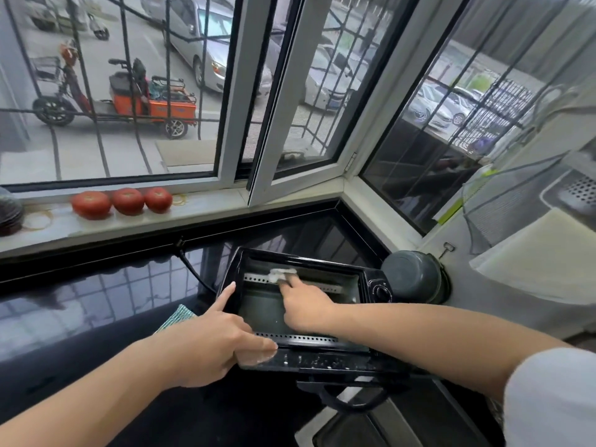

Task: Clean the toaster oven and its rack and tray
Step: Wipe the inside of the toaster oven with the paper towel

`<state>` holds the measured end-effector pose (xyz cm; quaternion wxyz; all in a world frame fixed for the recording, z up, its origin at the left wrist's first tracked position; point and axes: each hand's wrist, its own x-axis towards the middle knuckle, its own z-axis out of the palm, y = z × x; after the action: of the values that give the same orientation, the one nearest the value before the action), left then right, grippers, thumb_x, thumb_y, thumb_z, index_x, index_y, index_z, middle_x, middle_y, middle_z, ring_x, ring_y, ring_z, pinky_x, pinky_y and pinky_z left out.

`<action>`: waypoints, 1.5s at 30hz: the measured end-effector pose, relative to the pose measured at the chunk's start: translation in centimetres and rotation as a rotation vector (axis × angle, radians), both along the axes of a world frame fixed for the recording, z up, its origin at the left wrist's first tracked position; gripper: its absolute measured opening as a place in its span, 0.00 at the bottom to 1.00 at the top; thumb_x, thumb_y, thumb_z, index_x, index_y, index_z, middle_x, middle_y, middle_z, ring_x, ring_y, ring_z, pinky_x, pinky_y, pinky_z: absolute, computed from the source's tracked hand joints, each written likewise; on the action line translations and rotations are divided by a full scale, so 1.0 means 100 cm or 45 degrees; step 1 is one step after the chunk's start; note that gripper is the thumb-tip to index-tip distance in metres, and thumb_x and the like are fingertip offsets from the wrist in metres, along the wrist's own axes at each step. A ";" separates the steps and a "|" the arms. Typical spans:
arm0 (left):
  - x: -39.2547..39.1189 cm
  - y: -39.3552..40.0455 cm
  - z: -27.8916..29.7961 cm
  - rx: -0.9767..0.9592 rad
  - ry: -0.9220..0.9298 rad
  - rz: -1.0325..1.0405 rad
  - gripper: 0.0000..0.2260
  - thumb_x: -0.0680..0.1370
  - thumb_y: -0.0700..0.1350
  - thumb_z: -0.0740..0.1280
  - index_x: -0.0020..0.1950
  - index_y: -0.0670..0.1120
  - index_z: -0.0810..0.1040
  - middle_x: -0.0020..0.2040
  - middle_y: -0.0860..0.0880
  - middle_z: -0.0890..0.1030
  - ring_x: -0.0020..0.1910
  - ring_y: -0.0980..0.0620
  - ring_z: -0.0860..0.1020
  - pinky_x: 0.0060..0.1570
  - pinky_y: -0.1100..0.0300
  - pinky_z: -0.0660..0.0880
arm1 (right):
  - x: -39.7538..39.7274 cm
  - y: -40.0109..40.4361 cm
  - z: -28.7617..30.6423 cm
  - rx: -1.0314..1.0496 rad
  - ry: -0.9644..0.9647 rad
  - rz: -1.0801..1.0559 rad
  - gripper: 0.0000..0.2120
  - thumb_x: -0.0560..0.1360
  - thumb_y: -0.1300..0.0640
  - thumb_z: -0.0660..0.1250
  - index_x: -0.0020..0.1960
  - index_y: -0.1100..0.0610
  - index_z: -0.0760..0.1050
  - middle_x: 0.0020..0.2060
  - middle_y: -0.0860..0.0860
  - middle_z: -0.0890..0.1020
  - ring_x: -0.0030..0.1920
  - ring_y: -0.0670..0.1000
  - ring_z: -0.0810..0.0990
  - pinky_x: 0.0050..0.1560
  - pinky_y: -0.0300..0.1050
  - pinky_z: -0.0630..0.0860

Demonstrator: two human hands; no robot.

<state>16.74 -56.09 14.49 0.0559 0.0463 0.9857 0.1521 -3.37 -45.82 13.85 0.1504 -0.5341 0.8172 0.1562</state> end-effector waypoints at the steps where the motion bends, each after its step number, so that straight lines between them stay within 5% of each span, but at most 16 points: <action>1: 0.001 0.002 0.000 -0.009 -0.005 -0.008 0.33 0.78 0.37 0.60 0.78 0.65 0.65 0.59 0.56 0.80 0.63 0.60 0.74 0.70 0.48 0.17 | 0.009 -0.010 -0.003 -0.046 -0.036 0.084 0.32 0.76 0.59 0.61 0.78 0.60 0.55 0.75 0.59 0.60 0.62 0.64 0.75 0.55 0.54 0.75; 6: 0.001 0.002 0.004 -0.024 -0.045 0.004 0.32 0.79 0.38 0.60 0.79 0.64 0.65 0.58 0.57 0.80 0.63 0.60 0.73 0.71 0.48 0.19 | 0.029 -0.033 -0.010 -0.094 -0.115 0.128 0.36 0.77 0.54 0.63 0.80 0.55 0.50 0.79 0.53 0.50 0.60 0.64 0.77 0.52 0.53 0.74; 10: 0.002 0.005 0.005 -0.032 -0.087 0.017 0.33 0.79 0.39 0.61 0.79 0.65 0.64 0.59 0.57 0.78 0.63 0.61 0.72 0.72 0.46 0.19 | 0.023 -0.021 -0.011 -0.155 0.052 0.217 0.31 0.79 0.54 0.59 0.78 0.60 0.54 0.76 0.58 0.57 0.54 0.64 0.80 0.41 0.52 0.67; 13: 0.001 0.005 0.005 -0.025 -0.120 0.049 0.32 0.80 0.39 0.61 0.79 0.66 0.63 0.55 0.59 0.73 0.63 0.62 0.71 0.72 0.46 0.20 | 0.018 -0.012 -0.010 -0.105 0.137 0.059 0.25 0.77 0.59 0.60 0.73 0.62 0.61 0.71 0.61 0.60 0.53 0.62 0.80 0.40 0.52 0.71; 18: 0.002 0.006 0.004 0.008 -0.087 0.067 0.28 0.83 0.42 0.60 0.78 0.68 0.63 0.55 0.58 0.75 0.60 0.62 0.73 0.72 0.48 0.19 | -0.018 0.020 0.014 0.215 0.120 -0.411 0.23 0.78 0.61 0.56 0.72 0.66 0.66 0.70 0.66 0.66 0.67 0.63 0.71 0.62 0.57 0.75; 20: 0.004 0.006 0.003 0.015 -0.078 0.064 0.29 0.83 0.41 0.60 0.78 0.67 0.64 0.55 0.56 0.76 0.60 0.61 0.74 0.72 0.49 0.19 | -0.029 0.020 0.020 0.252 0.003 -0.616 0.21 0.77 0.61 0.57 0.68 0.66 0.72 0.64 0.64 0.75 0.62 0.63 0.77 0.58 0.54 0.77; 22: 0.004 0.007 0.004 0.018 -0.052 0.059 0.30 0.81 0.39 0.60 0.77 0.66 0.66 0.56 0.54 0.78 0.60 0.59 0.75 0.72 0.48 0.20 | -0.030 0.018 0.021 0.280 -0.228 -0.857 0.19 0.80 0.60 0.56 0.68 0.66 0.70 0.49 0.62 0.84 0.47 0.58 0.84 0.43 0.47 0.81; 24: 0.005 0.007 0.003 0.017 -0.055 0.055 0.28 0.81 0.41 0.59 0.77 0.66 0.66 0.56 0.54 0.79 0.60 0.59 0.75 0.72 0.48 0.20 | -0.017 0.013 0.021 0.156 -0.648 -1.347 0.20 0.81 0.57 0.55 0.70 0.65 0.62 0.48 0.65 0.83 0.35 0.57 0.84 0.36 0.46 0.82; 26: 0.005 0.007 0.004 0.020 -0.056 0.048 0.27 0.82 0.44 0.57 0.78 0.66 0.66 0.57 0.54 0.79 0.61 0.59 0.74 0.72 0.49 0.20 | -0.012 0.010 0.019 -0.045 -0.928 -1.563 0.14 0.80 0.59 0.58 0.65 0.59 0.63 0.67 0.63 0.72 0.46 0.59 0.83 0.46 0.51 0.83; 30: 0.007 0.007 -0.001 0.057 -0.021 0.044 0.25 0.81 0.51 0.51 0.77 0.67 0.67 0.55 0.56 0.79 0.59 0.60 0.75 0.74 0.48 0.22 | -0.023 0.005 0.005 -0.703 -0.787 -1.754 0.20 0.80 0.63 0.54 0.71 0.66 0.65 0.69 0.59 0.69 0.68 0.60 0.71 0.67 0.51 0.72; 32: 0.008 0.006 -0.007 0.080 0.052 0.057 0.21 0.85 0.58 0.47 0.75 0.69 0.68 0.51 0.57 0.80 0.55 0.61 0.76 0.75 0.47 0.23 | -0.026 0.011 0.002 -1.030 -0.678 -1.904 0.19 0.78 0.62 0.58 0.68 0.63 0.69 0.66 0.57 0.74 0.62 0.58 0.74 0.61 0.46 0.71; 34: 0.010 0.007 -0.015 0.046 0.080 0.064 0.21 0.85 0.58 0.47 0.75 0.69 0.68 0.49 0.57 0.79 0.54 0.61 0.76 0.76 0.45 0.24 | -0.026 0.017 0.003 -1.182 -0.833 -1.978 0.17 0.79 0.62 0.58 0.67 0.62 0.71 0.64 0.59 0.76 0.54 0.55 0.74 0.52 0.45 0.70; 39: 0.014 0.011 -0.019 0.043 0.103 0.081 0.19 0.86 0.56 0.52 0.76 0.68 0.67 0.48 0.58 0.78 0.53 0.60 0.75 0.76 0.44 0.25 | -0.022 0.012 0.014 -1.693 -1.080 -2.366 0.13 0.79 0.61 0.59 0.62 0.62 0.71 0.61 0.54 0.77 0.52 0.56 0.75 0.52 0.44 0.75; 42: 0.013 0.011 -0.010 0.076 0.072 0.086 0.21 0.85 0.49 0.57 0.77 0.67 0.67 0.53 0.57 0.78 0.59 0.60 0.73 0.74 0.46 0.22 | -0.008 0.007 0.036 -1.984 -1.632 -2.537 0.03 0.79 0.60 0.60 0.50 0.58 0.73 0.45 0.54 0.76 0.37 0.51 0.70 0.37 0.35 0.71; 43: 0.012 0.011 -0.010 0.078 0.081 0.092 0.23 0.84 0.47 0.59 0.77 0.66 0.67 0.54 0.57 0.79 0.61 0.60 0.73 0.73 0.47 0.21 | -0.011 0.006 0.037 -2.160 -1.799 -2.636 0.04 0.79 0.59 0.60 0.46 0.55 0.71 0.43 0.52 0.75 0.38 0.50 0.71 0.40 0.38 0.72; 45: 0.013 0.010 -0.013 0.074 0.080 0.072 0.23 0.84 0.46 0.59 0.77 0.66 0.67 0.54 0.57 0.79 0.61 0.61 0.73 0.74 0.46 0.22 | -0.021 0.008 0.021 -2.372 -1.763 -2.795 0.07 0.80 0.58 0.57 0.45 0.53 0.70 0.47 0.49 0.76 0.41 0.48 0.74 0.48 0.40 0.76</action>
<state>18.05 -55.12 13.24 0.0193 0.0249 0.9830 0.1807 -5.46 -45.00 15.93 -0.1459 -0.4200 -0.3710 0.8153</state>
